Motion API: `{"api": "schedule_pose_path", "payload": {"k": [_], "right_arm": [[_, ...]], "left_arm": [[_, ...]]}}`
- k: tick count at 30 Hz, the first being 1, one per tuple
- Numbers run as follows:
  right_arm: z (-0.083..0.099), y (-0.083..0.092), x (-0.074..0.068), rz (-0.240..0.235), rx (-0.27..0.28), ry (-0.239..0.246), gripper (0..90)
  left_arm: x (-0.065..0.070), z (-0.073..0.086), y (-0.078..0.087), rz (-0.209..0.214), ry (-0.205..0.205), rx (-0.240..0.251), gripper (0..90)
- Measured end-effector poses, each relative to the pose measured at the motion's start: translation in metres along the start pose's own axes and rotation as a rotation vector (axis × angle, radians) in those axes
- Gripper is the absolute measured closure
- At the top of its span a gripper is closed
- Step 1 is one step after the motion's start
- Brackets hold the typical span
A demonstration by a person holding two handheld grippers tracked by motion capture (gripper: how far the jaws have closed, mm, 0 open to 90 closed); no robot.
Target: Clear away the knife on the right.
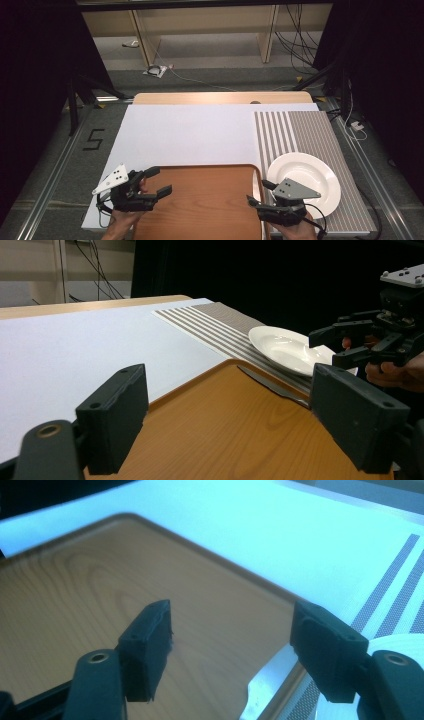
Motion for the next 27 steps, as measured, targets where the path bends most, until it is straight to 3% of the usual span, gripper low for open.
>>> {"api": "schedule_pose_path", "payload": {"k": [11, 17, 27], "right_arm": [[0.002, 0.008, 0.009, 0.014, 0.079, -0.033, 27.9], [0.003, 0.016, 0.014, 0.014, 0.152, -0.055, 27.8], [0.006, 0.020, 0.019, 0.023, 0.214, -0.080, 24.3]], "left_arm": [[0.000, 0.000, -0.001, 0.007, 0.002, -0.006, 16.1], [0.000, 0.000, -0.002, 0.014, 0.001, -0.014, 16.0], [0.000, 0.001, -0.001, 0.017, 0.003, -0.021, 16.0]]}}
Point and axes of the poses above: each handheld gripper's, and its own axes: y roughly backward along the jaws, z roughly out of its underside, x roughly to its right, the point moved 1 cm from there along -y, roughly forward along the jaws, and after that the axes turned 4 degrees about -x, right-handed, at the moved point
